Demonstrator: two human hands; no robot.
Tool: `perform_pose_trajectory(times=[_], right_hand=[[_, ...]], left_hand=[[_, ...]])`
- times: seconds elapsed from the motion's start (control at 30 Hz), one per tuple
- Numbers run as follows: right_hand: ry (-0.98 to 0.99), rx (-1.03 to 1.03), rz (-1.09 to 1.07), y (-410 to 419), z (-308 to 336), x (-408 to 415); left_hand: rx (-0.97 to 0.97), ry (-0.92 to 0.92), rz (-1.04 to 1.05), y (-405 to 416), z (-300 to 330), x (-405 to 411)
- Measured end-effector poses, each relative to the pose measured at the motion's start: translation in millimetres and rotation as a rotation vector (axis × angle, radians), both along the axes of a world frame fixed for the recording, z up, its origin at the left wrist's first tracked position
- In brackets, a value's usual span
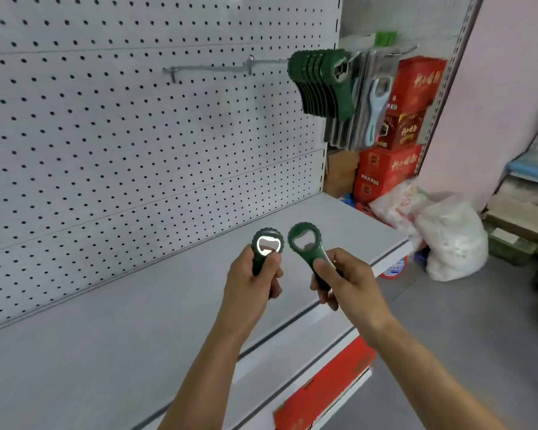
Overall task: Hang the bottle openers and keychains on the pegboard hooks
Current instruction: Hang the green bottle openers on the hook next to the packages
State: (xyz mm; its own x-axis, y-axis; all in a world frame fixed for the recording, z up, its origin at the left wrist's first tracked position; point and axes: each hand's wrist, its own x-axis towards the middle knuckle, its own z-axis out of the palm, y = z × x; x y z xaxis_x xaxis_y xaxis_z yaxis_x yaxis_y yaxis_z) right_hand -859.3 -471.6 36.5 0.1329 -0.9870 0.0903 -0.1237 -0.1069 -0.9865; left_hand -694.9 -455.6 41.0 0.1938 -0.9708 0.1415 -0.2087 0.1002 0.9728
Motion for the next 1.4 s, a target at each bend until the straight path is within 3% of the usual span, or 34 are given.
perform_pose_trajectory(times=[0.33,0.97,1.4], right_hand=[[-0.115,-0.083,0.003,-97.7,22.7,-41.2],[-0.307,-0.451,0.221,-183.2,143.4,-75.3],[-0.221,-0.363,0.287,-216.0,160.2,-64.2]], left_hand=[[-0.010,-0.014,0.063,-85.9,23.6,-48.6],[-0.217,0.114,0.328,-117.1,93.3,-109.9],[-0.264,0.131,0.470,-105.7,99.6,-121.6]])
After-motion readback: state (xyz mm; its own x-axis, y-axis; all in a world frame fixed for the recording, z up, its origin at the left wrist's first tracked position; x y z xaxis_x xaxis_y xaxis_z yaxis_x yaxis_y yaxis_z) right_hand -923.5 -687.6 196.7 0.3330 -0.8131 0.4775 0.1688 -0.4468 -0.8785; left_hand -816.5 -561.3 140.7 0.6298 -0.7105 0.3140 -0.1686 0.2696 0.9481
